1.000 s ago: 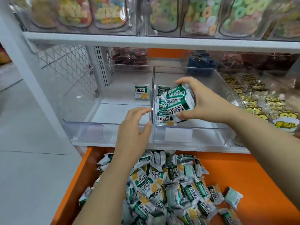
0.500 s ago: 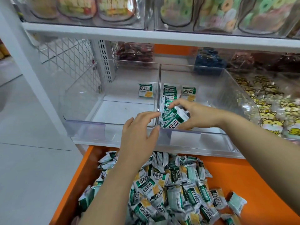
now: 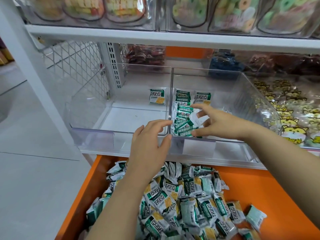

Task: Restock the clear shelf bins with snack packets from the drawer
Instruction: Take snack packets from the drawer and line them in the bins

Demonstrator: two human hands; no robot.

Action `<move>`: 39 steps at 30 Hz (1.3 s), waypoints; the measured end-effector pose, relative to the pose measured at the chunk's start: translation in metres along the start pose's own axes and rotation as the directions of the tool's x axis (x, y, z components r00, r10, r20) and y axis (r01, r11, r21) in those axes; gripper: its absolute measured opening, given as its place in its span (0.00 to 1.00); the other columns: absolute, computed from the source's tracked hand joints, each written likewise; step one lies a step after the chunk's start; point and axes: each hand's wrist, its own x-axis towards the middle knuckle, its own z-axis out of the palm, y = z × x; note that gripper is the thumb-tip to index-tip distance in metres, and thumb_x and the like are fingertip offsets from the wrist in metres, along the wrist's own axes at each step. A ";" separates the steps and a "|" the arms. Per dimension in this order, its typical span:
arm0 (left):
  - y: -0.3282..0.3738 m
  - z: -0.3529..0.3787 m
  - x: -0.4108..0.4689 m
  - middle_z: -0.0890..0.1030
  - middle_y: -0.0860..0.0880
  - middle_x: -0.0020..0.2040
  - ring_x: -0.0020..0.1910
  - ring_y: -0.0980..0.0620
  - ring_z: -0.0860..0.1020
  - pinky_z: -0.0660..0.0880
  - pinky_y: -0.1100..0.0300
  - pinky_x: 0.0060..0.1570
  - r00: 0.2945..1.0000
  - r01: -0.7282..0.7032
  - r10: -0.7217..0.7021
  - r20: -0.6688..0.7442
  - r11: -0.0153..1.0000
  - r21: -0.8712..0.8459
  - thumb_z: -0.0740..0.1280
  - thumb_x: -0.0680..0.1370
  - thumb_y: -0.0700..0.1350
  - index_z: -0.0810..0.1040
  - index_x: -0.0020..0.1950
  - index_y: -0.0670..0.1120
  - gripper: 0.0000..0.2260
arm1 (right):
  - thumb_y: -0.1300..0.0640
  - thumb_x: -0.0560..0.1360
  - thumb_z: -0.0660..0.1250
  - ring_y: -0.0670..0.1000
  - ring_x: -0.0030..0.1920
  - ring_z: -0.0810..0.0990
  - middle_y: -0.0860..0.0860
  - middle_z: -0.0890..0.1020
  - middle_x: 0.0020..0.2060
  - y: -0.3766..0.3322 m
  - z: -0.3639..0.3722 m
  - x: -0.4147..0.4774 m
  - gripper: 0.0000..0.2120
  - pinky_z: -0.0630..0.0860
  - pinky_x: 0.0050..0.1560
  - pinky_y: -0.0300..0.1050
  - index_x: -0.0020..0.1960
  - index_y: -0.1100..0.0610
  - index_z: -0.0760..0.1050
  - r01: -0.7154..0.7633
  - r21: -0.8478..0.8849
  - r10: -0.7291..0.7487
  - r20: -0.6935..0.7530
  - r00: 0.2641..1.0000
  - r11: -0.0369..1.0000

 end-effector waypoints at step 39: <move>-0.003 -0.001 -0.002 0.73 0.62 0.58 0.50 0.70 0.69 0.63 0.48 0.68 1.000 -0.003 0.003 0.011 0.999 0.050 0.64 0.79 0.45 0.75 0.63 0.56 0.13 | 0.53 0.74 0.70 0.49 0.47 0.75 0.52 0.77 0.58 -0.014 0.015 0.011 0.13 0.70 0.49 0.42 0.58 0.51 0.76 -0.113 -0.158 0.109 -0.039 0.993 0.981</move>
